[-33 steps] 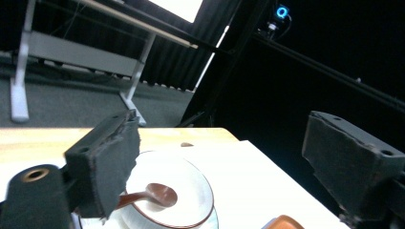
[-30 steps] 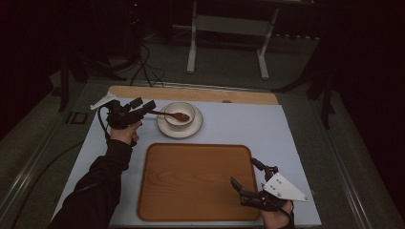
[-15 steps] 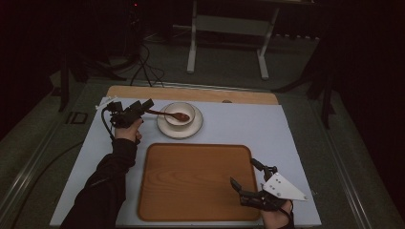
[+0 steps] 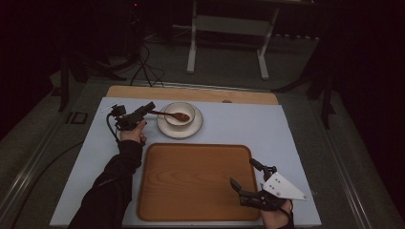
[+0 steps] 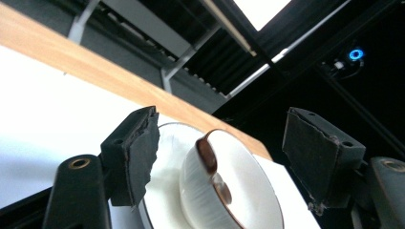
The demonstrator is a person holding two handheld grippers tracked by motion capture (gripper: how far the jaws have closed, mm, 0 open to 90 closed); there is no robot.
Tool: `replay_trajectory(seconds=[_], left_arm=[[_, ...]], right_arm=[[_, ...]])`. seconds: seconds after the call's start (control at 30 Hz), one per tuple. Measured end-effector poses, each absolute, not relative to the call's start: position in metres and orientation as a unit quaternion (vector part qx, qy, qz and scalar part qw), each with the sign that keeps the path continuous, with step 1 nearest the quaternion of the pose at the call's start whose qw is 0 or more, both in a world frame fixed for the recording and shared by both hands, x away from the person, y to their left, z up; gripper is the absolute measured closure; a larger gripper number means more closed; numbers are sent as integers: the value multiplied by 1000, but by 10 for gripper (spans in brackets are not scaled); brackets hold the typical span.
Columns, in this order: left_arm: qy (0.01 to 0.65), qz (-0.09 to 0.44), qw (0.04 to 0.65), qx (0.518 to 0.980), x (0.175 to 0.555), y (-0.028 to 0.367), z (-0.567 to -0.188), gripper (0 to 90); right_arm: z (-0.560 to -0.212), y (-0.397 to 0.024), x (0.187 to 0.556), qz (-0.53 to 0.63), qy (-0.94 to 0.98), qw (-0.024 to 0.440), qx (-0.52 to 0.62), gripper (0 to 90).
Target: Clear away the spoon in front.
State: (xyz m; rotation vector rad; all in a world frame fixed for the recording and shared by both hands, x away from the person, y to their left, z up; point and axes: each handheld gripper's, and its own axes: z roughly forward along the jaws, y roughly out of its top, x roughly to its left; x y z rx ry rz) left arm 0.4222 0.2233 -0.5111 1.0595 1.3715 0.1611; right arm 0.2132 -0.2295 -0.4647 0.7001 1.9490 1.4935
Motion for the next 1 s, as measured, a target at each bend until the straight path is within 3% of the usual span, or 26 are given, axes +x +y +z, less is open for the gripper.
replay_trajectory(seconds=[0.43, 0.7, 1.0], left_arm=[[640, 45, 645, 415, 423, 211, -523, 636], [652, 50, 644, 398, 422, 206, -524, 799], [642, 79, 641, 413, 420, 205, -517, 835]], right_arm=[[-465, -230, 214, 560, 732, 287, 262, 144], [-465, -230, 214, 560, 733, 284, 262, 144], [-465, -230, 214, 560, 733, 284, 262, 144]])
